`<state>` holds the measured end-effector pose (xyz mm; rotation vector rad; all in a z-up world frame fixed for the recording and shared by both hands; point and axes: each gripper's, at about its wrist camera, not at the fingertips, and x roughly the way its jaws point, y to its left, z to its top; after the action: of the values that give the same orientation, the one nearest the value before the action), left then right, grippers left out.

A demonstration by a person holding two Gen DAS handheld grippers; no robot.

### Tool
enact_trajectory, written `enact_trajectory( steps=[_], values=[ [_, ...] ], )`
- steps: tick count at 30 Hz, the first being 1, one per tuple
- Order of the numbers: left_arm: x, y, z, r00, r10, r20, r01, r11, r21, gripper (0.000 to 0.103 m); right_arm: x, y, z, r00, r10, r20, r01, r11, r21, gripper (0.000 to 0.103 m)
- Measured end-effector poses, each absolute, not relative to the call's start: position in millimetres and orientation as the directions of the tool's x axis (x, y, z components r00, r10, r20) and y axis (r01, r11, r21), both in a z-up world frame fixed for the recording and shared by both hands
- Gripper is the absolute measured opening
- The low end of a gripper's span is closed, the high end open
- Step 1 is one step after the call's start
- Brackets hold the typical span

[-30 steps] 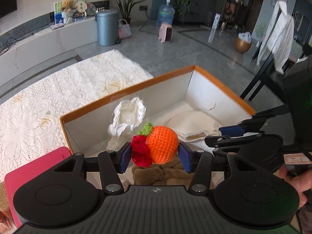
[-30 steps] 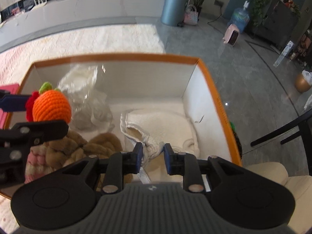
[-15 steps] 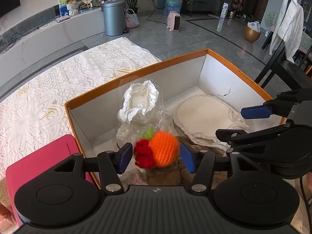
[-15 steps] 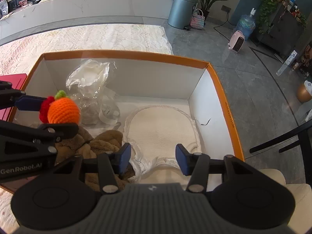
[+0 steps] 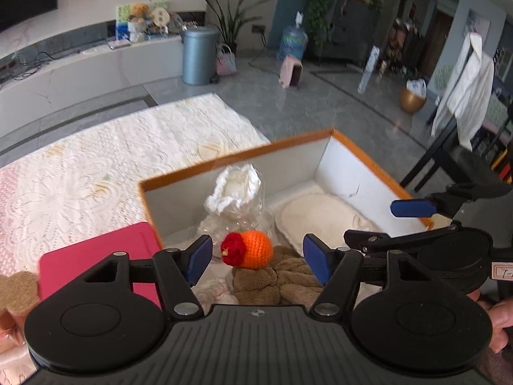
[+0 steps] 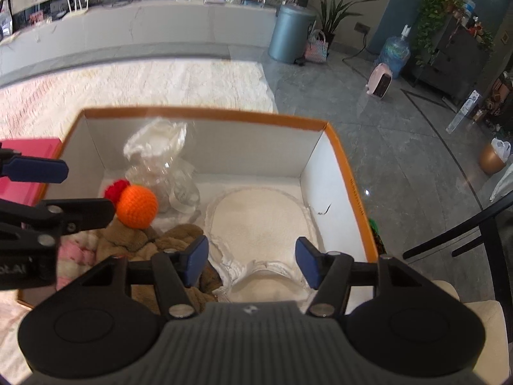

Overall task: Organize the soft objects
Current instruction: 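Withdraw both tools from the box back over the bed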

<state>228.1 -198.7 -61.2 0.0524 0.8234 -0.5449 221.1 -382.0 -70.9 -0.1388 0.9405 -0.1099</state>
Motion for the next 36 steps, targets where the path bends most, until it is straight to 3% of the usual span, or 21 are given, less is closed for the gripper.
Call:
enact_trajectory(
  steps=[18,36],
  values=[
    [148.0,-107.2,-27.4,0.740,-0.340,-0.581,0.348,0.932,-0.102,0.074,129.1,-298.8,-31.3,0.786,-0.013,-0.618,0.012,1.000,-0.005,0.079],
    [106.6,29.3,-59.1,0.762,-0.099,-0.640,0.064,0.995,-0.077,0.067,106.7,-170.5,-49.5,0.755,0.182,-0.630,-0.200,0.979,0.043,0.080]
  ],
)
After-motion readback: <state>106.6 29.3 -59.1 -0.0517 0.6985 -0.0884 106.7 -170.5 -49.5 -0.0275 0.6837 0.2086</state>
